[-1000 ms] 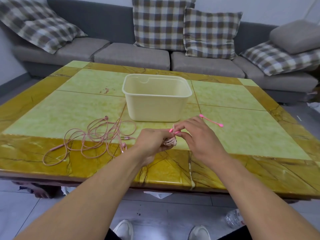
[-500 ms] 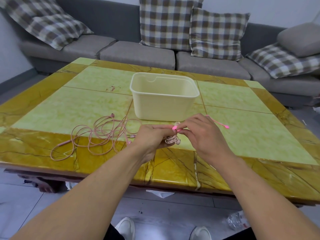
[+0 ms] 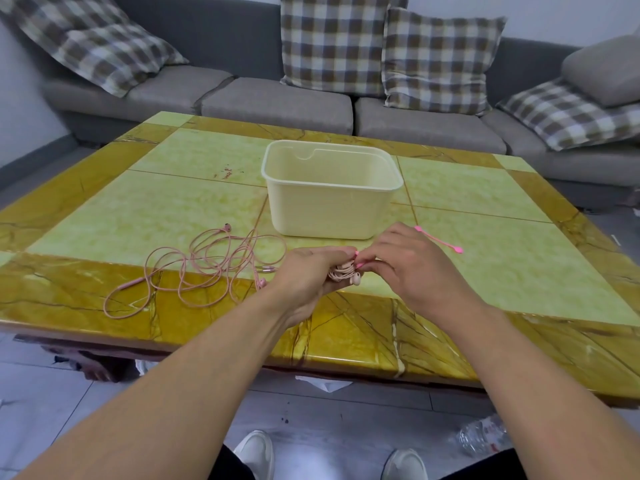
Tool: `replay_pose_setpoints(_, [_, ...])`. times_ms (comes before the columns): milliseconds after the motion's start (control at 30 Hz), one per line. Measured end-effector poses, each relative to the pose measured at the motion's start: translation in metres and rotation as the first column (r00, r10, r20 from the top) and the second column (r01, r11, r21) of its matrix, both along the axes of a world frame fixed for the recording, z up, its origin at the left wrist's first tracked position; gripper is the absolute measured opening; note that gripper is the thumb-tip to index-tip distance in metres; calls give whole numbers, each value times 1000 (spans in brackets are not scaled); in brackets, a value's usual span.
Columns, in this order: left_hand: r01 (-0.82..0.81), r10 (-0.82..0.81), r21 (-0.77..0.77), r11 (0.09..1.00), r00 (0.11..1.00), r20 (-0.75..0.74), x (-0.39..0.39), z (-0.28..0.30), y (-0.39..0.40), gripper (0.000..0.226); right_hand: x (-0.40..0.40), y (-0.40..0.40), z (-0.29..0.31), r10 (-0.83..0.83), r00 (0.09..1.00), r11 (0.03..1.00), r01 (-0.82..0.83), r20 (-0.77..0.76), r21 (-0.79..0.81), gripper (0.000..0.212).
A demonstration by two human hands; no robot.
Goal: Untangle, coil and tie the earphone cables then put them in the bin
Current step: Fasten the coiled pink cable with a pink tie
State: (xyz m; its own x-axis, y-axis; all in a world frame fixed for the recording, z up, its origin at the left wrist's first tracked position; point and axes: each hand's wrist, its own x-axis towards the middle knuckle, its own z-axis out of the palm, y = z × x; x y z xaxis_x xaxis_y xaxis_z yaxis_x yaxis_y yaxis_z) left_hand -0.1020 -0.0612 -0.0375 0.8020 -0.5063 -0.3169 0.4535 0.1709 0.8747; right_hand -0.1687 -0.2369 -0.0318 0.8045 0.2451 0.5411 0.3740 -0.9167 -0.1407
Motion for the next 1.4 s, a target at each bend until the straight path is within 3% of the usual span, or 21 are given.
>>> replay_pose_setpoints(400, [-4, 4, 54, 999, 1000, 6, 0, -3, -4, 13, -11, -1, -2, -21, 1000, 999, 22, 19, -35, 23])
replay_pose_setpoints(567, [-46, 37, 88, 995, 995, 93, 1, -6, -6, 15, -14, 5, -7, -128, 991, 991, 127, 29, 38, 23])
replay_pose_setpoints(700, [-93, 44, 169, 981, 961, 273, -1, -9, -8, 14, -17, 10, -4, -188, 982, 976, 187, 4, 109, 13])
replay_pose_setpoints(800, [-79, 11, 179, 981, 936, 352, -3, -9, -10, 15, -19, 9, -3, -251, 948, 887, 307, -197, 345, 11])
replay_pose_setpoints(967, [-55, -37, 211, 976, 912, 409, -4, -9, -11, 18, -20, 13, 5, -181, 925, 714, 356, -333, 603, 10])
replay_pose_setpoints(1167, [-8, -96, 231, 973, 896, 434, -6, -8, -9, 18, -23, 15, 10, -119, 891, 532, 430, -439, 730, 7])
replay_pose_setpoints(1400, [70, -182, 264, 962, 884, 430, -10, -5, -8, 15, -29, 14, 12, -104, 853, 427, 502, -511, 752, 20])
